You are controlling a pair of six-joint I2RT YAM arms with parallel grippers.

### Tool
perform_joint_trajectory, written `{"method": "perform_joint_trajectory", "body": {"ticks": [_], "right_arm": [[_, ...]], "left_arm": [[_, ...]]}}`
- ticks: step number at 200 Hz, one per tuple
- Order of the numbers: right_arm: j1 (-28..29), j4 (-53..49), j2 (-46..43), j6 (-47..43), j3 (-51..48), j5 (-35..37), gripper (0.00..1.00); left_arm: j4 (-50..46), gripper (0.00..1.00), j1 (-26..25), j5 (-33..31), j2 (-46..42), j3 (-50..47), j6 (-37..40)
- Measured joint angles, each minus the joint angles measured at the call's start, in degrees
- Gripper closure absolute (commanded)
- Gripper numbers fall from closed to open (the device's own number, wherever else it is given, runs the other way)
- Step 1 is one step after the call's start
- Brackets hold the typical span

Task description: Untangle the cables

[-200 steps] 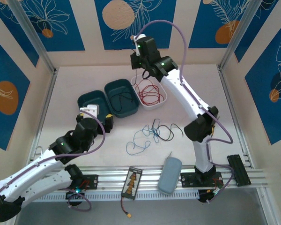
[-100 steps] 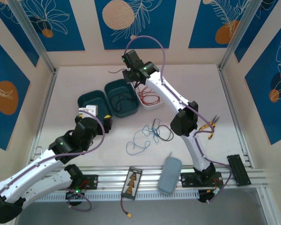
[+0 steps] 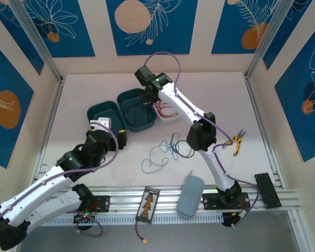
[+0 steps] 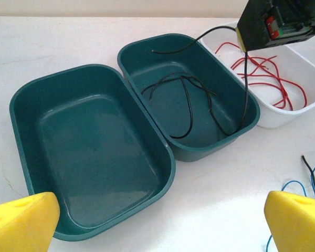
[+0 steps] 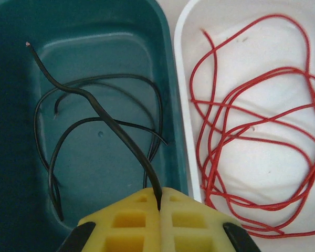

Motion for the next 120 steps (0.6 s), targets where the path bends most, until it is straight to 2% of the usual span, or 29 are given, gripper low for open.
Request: {"method": "perform_joint_trajectory", "body": {"ticks": [105, 120], "right_arm": [[2.34, -1.11, 9.07, 1.25, 0.17, 0.00, 1.00], [2.45, -1.29, 9.07, 1.20, 0.90, 0.00, 0.93]], "left_arm": [[0.00, 0.00, 1.14, 2.58, 0.04, -0.33, -0.61], [0.00, 0.00, 1.27, 2.75, 0.07, -0.33, -0.63]]}}
